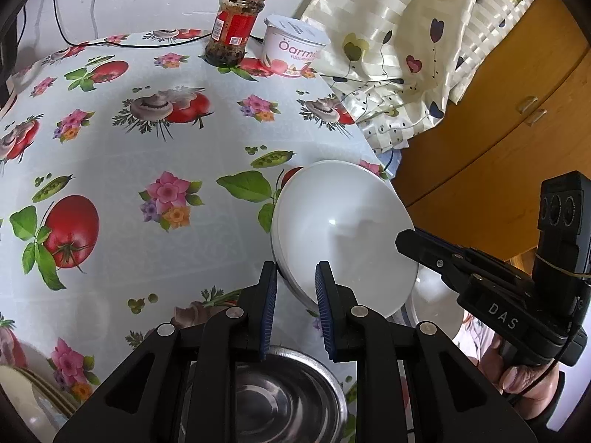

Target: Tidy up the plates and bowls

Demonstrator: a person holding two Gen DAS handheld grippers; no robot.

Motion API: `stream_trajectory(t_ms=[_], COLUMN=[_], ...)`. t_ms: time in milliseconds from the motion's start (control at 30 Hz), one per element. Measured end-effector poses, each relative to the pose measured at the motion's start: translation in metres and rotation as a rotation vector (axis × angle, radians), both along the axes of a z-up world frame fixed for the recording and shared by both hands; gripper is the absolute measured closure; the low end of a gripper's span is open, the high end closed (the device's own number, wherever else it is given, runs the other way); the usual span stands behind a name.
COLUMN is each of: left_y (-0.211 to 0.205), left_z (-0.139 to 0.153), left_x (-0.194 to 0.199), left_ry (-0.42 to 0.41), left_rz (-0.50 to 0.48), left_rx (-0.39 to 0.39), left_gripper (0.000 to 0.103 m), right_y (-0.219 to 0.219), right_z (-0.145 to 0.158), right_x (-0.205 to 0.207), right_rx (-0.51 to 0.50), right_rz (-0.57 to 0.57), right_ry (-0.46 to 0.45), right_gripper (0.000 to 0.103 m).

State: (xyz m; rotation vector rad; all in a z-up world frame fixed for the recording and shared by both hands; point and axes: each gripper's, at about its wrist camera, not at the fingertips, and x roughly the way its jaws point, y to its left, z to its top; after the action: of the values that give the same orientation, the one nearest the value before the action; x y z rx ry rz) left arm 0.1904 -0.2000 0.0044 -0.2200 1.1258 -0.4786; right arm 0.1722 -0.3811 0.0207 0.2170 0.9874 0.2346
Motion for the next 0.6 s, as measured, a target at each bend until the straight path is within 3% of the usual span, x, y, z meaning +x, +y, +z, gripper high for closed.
stream_trajectory(t_ms=[600], left_y=[0.016], left_z=[0.027], left_x=[-0.019], left_ry=[-0.047], left_rz=[0.020], left_rx=[-0.021], left_gripper=[0.081], right_y=[0.018], right_z=[0.030], right_x=[-0.017], right_rx=[-0.002], right_rz=[0.011], right_ry=[-0.055], right_gripper=[0.090])
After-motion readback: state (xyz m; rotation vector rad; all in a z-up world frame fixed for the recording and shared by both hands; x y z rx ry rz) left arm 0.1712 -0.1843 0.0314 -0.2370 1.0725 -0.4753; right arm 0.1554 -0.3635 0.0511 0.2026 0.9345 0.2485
